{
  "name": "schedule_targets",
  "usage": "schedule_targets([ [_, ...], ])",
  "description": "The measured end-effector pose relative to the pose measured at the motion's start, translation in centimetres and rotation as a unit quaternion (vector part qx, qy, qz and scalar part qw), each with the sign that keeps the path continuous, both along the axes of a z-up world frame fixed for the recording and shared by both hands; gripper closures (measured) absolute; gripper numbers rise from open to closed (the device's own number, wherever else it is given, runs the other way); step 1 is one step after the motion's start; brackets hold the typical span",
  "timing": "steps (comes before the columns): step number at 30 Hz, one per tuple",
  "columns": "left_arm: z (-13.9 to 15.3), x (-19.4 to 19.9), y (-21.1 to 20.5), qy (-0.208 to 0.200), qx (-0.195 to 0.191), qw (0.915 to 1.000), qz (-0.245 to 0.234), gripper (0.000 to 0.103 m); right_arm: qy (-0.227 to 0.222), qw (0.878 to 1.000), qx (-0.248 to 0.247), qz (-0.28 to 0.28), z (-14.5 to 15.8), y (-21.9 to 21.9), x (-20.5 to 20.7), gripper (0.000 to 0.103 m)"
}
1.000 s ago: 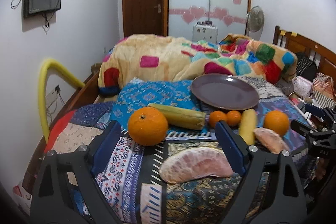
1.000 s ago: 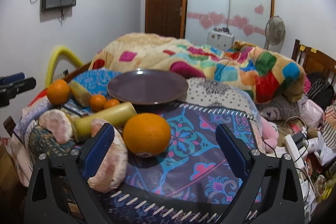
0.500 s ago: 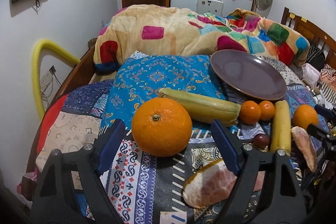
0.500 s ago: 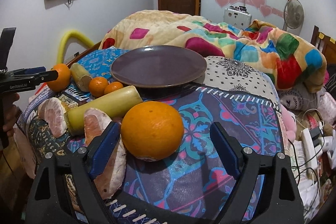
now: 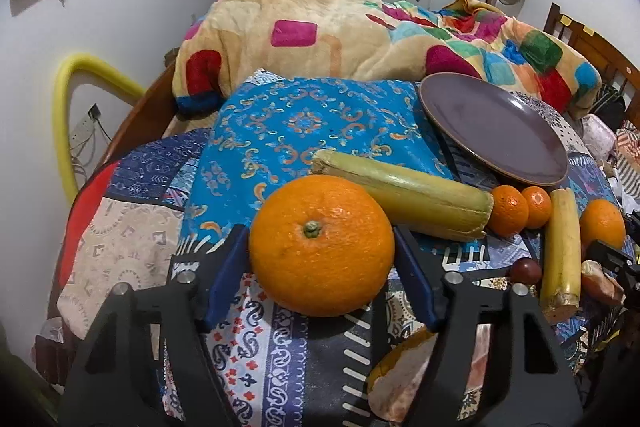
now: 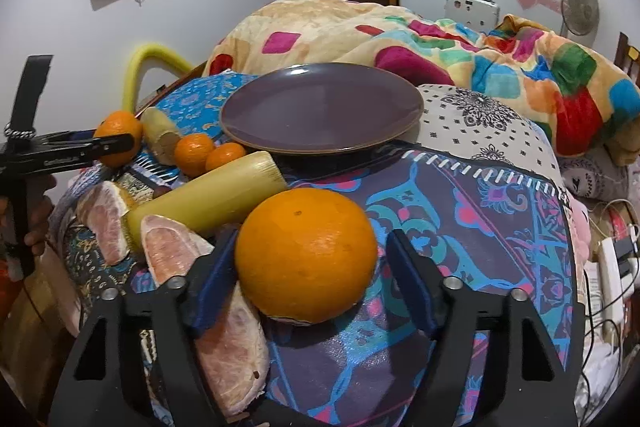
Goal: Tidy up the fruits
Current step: 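Grasp a large orange with the left tool while the right tool grasps another large orange, then carry the left tool's orange onto the dark plate while the right tool carries its orange there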
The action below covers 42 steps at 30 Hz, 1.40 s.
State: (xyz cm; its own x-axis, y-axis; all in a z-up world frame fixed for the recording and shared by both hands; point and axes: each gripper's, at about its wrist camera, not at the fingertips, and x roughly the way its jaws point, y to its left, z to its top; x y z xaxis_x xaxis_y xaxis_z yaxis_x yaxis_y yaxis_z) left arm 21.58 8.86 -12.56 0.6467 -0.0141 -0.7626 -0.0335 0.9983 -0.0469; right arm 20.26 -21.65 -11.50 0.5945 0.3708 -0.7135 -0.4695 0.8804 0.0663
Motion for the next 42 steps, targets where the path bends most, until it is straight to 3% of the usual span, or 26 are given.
schedule_targets([
  [18,1.0,-1.7,-1.2,-0.012,0.0,0.9997,-0.021,0.035,-0.02,1.0,-0.001,-0.019,1.4,-1.4,0.4,0.042],
  [29,4.8,-1.0,-3.8,-0.063,0.002,0.997,-0.045,0.035,-0.079,0.996,0.012,-0.03,5.1,-1.8,1.9,0.042],
  [42,8.9,3.4,-8.3,-0.106,0.023,0.9914,-0.073,0.035,-0.13,0.991,0.017,-0.028,8.7,-0.7,5.2,0.042],
])
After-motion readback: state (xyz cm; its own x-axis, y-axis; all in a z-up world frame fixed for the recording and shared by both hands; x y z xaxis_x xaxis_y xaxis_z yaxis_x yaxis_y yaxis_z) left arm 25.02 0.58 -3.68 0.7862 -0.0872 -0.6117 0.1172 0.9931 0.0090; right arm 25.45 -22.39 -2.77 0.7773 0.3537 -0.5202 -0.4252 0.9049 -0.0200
